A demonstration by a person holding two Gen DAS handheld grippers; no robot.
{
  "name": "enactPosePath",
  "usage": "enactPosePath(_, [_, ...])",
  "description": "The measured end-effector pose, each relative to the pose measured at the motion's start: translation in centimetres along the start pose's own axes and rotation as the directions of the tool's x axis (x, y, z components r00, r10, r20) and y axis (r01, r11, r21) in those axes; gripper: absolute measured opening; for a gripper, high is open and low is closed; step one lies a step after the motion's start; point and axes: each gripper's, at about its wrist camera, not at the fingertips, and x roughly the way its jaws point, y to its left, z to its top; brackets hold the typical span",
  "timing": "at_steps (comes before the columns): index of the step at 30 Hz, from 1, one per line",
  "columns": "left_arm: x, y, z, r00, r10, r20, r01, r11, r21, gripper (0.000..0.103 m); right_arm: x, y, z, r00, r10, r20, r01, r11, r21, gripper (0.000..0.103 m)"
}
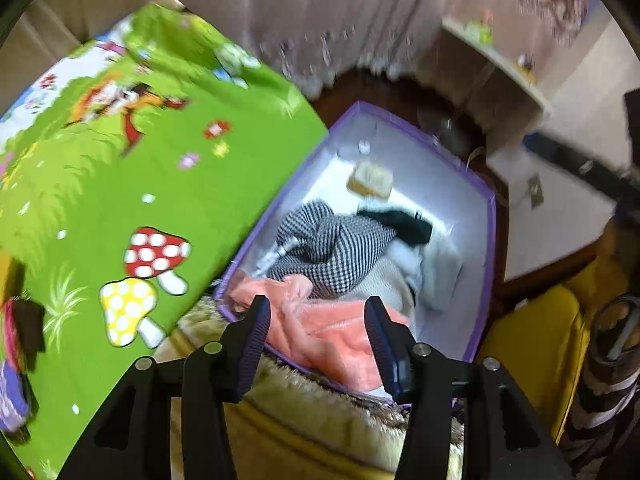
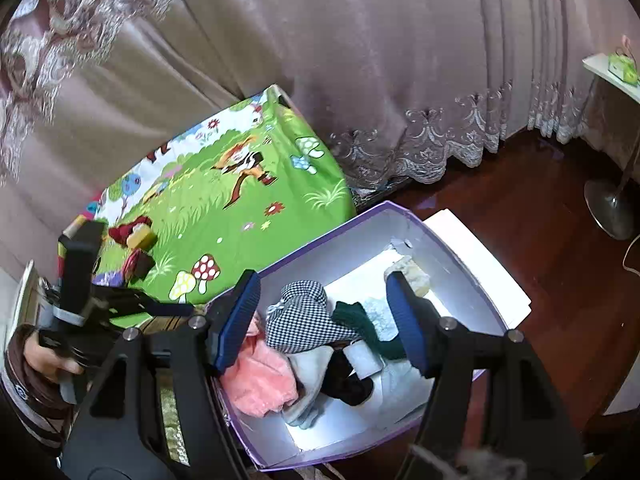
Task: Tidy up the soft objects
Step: 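Move both tools back over the pile on the bed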
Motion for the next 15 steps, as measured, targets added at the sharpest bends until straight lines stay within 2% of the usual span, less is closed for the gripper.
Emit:
enactPosePath(3, [-3.0, 1.5, -1.1, 0.995, -0.017, 0.100, 0.023, 0.998, -0.063, 0.050, 0.1, 1.3, 0.1, 1.000, 0.006, -0.007, -0.006, 1.000, -0.016, 0.069])
enactPosePath(6, [-5.6, 3.4, -3.0, 0.981, -0.007, 0.191, 0.029, 0.993, -0.112, 0.052, 0.2, 3.1, 0.2, 1.000, 0.017, -0.016, -0.018, 0.998, -0.052, 0.069])
enactPosePath(8, [-7.2, 4.2, -4.7, 0.969, 0.048, 0.243, -0.023, 0.994, -0.107, 0.054, 0.4, 4.6, 0.3, 0.999, 0.028, -0.026, -0.030, 0.996, -0.079, 0.069])
enactPosePath(12, [-9.4, 6.2, -7.4, 0.949, 0.148, 0.279, -0.115, 0.985, -0.130, 0.054, 0.7, 8.0, 0.4, 0.998, 0.062, -0.033, -0.066, 0.989, -0.134, 0.069])
enactPosePath(15, [-11.2, 8.7, -9.8, 0.935, 0.183, 0.303, -0.129, 0.974, -0.188, 0.054, 1.1, 10.9, 0.5, 0.995, 0.088, -0.044, -0.094, 0.980, -0.175, 0.069])
